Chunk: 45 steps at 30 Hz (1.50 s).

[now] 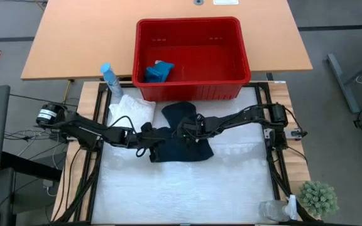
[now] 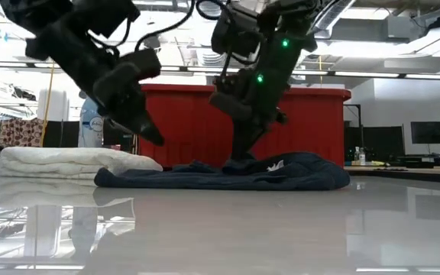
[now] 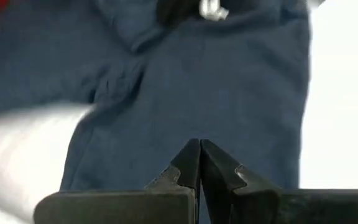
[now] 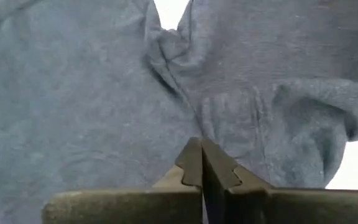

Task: Fold Laundry from Bin
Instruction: Fold the black shorts

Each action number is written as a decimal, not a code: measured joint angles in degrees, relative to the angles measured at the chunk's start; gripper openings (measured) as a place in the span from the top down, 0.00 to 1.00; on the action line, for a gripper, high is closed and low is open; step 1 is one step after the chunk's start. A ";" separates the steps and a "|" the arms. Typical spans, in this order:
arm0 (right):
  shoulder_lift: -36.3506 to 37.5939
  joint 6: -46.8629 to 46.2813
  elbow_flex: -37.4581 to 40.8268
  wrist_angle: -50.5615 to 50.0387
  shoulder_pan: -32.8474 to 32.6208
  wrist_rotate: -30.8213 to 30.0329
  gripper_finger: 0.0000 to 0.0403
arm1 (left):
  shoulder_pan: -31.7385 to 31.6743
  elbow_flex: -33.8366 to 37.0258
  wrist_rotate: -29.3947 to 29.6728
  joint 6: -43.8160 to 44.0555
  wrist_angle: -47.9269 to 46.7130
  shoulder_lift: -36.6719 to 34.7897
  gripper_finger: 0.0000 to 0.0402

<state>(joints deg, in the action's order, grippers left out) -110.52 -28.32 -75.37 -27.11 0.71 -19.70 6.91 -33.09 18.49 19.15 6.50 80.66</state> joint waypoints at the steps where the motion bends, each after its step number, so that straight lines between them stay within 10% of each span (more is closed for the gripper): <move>1: 0.02 -0.96 -0.60 -0.82 -0.03 0.24 0.95 | -0.26 0.39 -0.11 0.61 0.99 0.65 1.00; 13: 0.08 3.33 -5.78 -3.74 -1.21 0.31 0.82 | -0.67 0.73 -2.55 3.64 10.29 9.24 1.00; 24: 0.42 47.41 -5.75 -8.04 3.95 11.82 0.41 | -0.65 0.73 -5.78 1.63 12.55 11.46 1.00; 45: -2.30 59.91 -5.75 1.22 11.82 21.39 0.41 | -0.65 0.73 -5.75 4.12 12.27 11.44 1.00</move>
<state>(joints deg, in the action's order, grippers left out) -112.82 31.59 -81.12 -25.89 12.53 1.69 6.26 -32.36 12.74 23.27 18.76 92.09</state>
